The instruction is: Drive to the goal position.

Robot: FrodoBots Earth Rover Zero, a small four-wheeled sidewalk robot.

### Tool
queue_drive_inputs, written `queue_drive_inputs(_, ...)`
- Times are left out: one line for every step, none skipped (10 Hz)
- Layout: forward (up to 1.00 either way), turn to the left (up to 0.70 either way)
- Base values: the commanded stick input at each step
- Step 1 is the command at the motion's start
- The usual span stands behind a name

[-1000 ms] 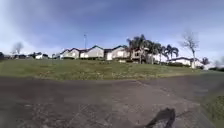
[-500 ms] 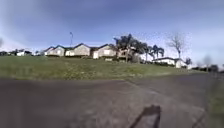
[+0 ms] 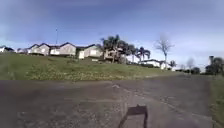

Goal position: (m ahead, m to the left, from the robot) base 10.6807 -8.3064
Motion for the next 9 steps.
queue_drive_inputs(1.0,-0.27)
queue_drive_inputs(1.0,-0.27)
queue_drive_inputs(1.0,-0.27)
queue_drive_inputs(1.0,-0.27)
queue_drive_inputs(1.0,-0.27)
queue_drive_inputs(1.0,-0.27)
queue_drive_inputs(1.0,-0.27)
queue_drive_inputs(1.0,-0.27)
queue_drive_inputs(1.0,-0.27)
